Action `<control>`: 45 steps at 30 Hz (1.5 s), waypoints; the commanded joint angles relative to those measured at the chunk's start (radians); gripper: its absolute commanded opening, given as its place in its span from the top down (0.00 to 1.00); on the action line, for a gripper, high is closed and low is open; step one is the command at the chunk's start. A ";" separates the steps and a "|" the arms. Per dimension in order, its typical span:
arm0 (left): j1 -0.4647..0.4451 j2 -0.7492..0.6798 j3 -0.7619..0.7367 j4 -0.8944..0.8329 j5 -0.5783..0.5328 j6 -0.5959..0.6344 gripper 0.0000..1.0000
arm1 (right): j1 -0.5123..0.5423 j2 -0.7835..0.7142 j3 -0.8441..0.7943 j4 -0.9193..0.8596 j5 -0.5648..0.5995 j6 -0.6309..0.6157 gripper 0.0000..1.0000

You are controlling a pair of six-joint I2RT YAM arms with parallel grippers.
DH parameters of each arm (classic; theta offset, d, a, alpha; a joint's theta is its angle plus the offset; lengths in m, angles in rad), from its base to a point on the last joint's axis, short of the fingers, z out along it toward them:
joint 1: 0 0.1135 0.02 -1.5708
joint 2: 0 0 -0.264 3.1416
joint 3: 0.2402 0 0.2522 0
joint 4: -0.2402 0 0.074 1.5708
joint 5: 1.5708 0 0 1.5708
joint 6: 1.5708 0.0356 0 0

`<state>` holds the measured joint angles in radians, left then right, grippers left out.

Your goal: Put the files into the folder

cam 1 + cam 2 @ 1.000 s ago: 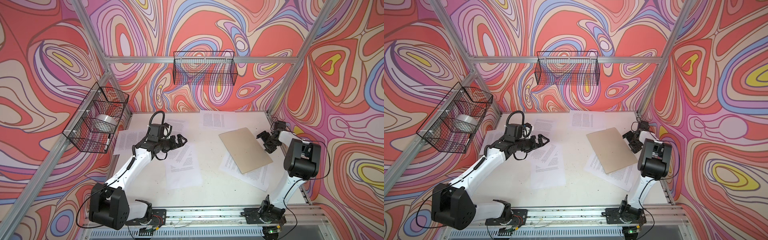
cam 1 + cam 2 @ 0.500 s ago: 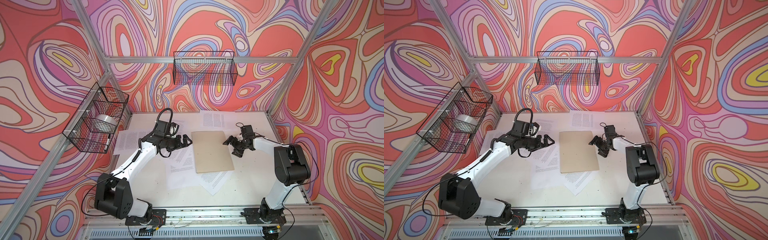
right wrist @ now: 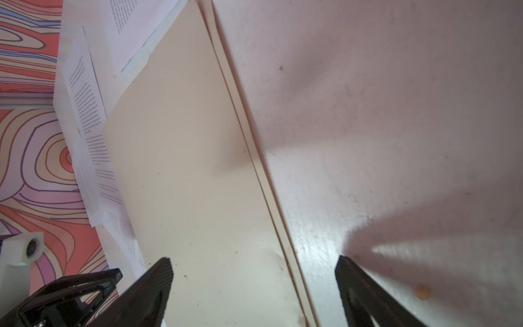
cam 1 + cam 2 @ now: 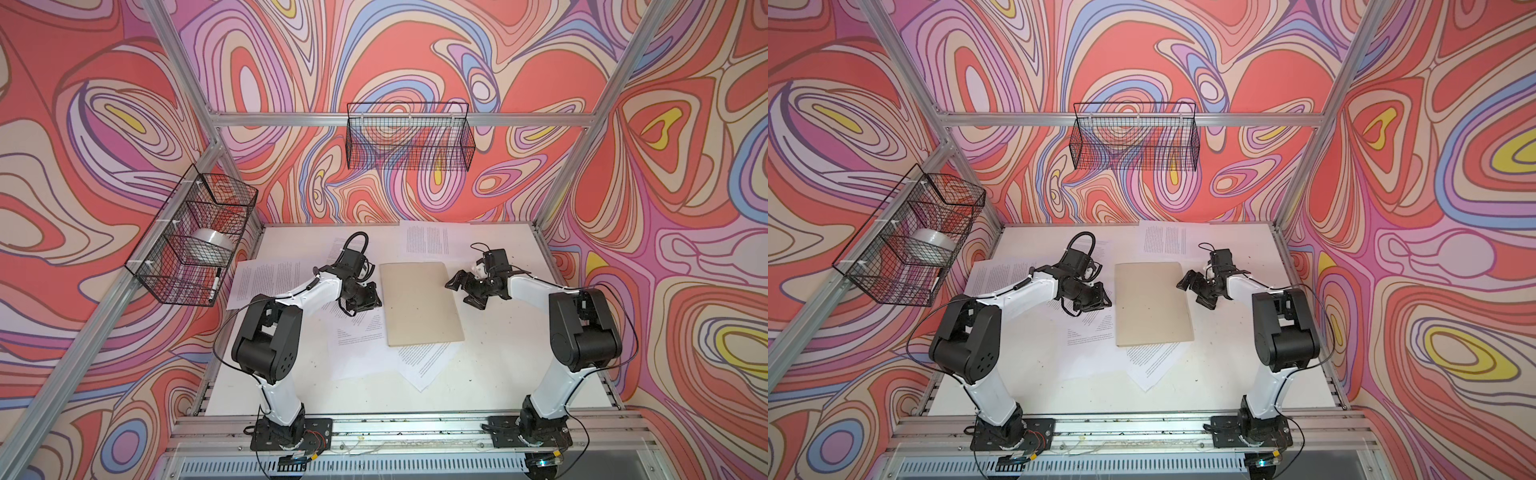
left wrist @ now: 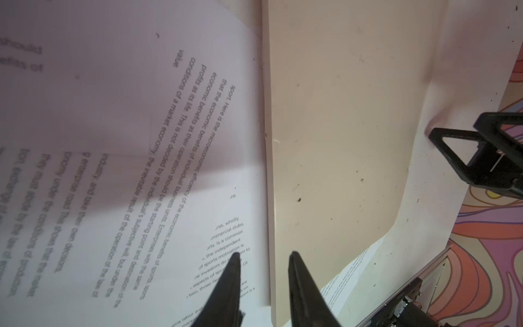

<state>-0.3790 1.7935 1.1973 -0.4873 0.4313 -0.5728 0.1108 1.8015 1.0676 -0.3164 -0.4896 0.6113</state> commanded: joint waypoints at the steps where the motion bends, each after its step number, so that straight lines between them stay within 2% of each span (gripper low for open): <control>1: -0.002 0.033 0.043 0.027 0.019 -0.029 0.71 | -0.001 -0.009 0.015 0.032 -0.027 -0.037 0.05; 11: -0.026 0.162 0.141 0.013 0.003 -0.039 0.80 | -0.001 0.027 0.040 0.036 -0.050 -0.058 0.05; 18: -0.026 0.236 0.172 -0.004 -0.023 -0.053 0.98 | -0.002 0.041 0.068 -0.001 -0.040 -0.093 0.04; 20: -0.027 0.249 0.171 -0.011 -0.044 -0.058 1.00 | 0.000 0.047 0.079 -0.019 -0.024 -0.108 0.03; 34: -0.020 0.323 0.158 -0.040 -0.096 -0.038 1.00 | 0.014 0.097 0.125 -0.068 -0.050 -0.185 0.02; 40: -0.020 0.322 0.156 -0.033 -0.092 -0.036 1.00 | 0.043 0.014 0.116 -0.086 0.078 -0.212 0.02; 43: -0.018 0.326 0.153 -0.026 -0.091 -0.033 1.00 | 0.053 -0.003 0.102 -0.036 -0.026 -0.211 0.02; 45: -0.016 0.324 0.152 -0.024 -0.074 -0.040 1.00 | 0.054 0.012 0.126 -0.082 0.001 -0.206 0.04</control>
<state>-0.3939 2.0605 1.3876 -0.4614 0.3943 -0.6136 0.1566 1.8267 1.1728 -0.3824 -0.4858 0.4194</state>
